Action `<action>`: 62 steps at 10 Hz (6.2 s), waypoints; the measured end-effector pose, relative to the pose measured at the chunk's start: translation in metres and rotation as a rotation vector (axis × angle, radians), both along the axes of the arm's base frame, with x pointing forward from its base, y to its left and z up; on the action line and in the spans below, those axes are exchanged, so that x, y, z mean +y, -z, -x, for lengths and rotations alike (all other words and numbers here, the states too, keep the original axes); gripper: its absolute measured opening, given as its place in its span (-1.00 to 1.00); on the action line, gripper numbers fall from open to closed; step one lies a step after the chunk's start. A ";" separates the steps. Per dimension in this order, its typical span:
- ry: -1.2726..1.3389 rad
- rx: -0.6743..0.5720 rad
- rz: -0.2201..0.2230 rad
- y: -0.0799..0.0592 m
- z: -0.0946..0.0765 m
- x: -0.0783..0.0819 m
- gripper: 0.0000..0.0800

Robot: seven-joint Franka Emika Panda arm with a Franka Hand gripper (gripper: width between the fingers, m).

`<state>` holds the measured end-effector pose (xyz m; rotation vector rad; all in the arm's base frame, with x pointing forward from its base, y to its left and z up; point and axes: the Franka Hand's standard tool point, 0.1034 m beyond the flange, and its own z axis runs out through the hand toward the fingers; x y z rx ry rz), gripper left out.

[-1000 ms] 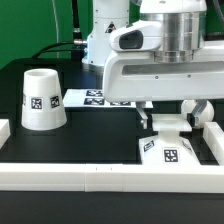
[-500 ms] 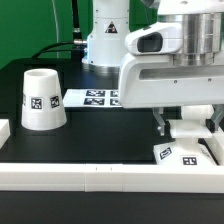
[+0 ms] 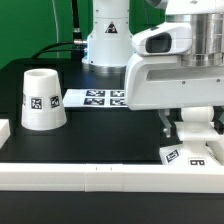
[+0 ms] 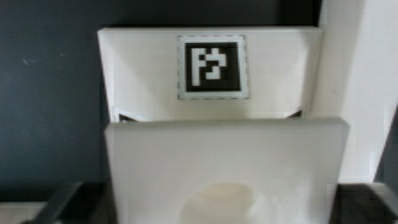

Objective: Assemble lamp

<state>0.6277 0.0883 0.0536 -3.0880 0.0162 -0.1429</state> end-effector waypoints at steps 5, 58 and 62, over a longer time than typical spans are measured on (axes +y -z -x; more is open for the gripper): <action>-0.004 0.010 0.002 -0.005 0.026 0.001 0.75; -0.179 0.845 -0.022 -0.023 0.095 0.032 0.44; -0.212 0.555 -0.033 -0.051 0.066 0.025 0.44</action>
Offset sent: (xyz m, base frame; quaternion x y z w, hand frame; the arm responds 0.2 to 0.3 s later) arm -0.0602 -0.0087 0.0117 -0.0060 -0.0244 -0.0036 0.9997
